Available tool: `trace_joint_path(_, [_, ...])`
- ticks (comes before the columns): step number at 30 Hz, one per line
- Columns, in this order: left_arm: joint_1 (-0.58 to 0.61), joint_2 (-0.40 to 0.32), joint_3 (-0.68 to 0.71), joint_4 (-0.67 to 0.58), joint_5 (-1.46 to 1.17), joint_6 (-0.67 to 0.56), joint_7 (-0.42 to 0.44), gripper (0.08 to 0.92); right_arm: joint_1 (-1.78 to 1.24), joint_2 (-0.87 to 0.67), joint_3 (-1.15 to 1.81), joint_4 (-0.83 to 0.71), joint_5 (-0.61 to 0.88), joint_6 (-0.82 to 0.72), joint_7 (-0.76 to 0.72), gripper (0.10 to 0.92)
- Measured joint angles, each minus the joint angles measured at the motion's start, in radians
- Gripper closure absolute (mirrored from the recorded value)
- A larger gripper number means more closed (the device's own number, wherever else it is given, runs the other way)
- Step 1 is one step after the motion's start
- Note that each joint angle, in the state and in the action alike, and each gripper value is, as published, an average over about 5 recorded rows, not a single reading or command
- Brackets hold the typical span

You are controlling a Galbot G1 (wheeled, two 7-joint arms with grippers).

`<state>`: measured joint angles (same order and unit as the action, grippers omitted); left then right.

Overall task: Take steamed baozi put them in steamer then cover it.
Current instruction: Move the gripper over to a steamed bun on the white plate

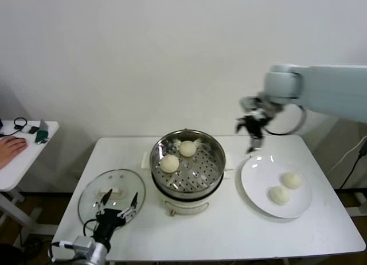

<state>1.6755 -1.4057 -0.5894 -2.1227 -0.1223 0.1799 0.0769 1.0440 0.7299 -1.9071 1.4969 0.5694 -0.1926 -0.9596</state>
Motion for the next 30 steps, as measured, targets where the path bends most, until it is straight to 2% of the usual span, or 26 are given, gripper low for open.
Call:
trace_joint_path(6, [0.006,-0.006,-0.004,-0.006,0.006,0.002,0.0,0.177,-0.179,-0.158,0.102,-0.003,-0.146,-0.001,0.007,0.203])
trace_joint_path(12, [0.015,-0.008,-0.005,-0.007,0.014,0.001,0.0,0.177,-0.407,-0.238,0.273,-0.032,-0.26,-0.015,0.025,0.203])
trace_joint_path(20, [0.027,-0.012,-0.004,-0.009,0.018,-0.005,-0.001,0.177,-0.636,-0.261,0.46,-0.09,-0.35,-0.035,0.053,0.203])
trace_joint_path(30, [0.027,-0.013,-0.006,-0.006,0.016,-0.009,-0.003,0.177,-0.779,-0.221,0.578,-0.174,-0.387,-0.05,0.08,0.206])
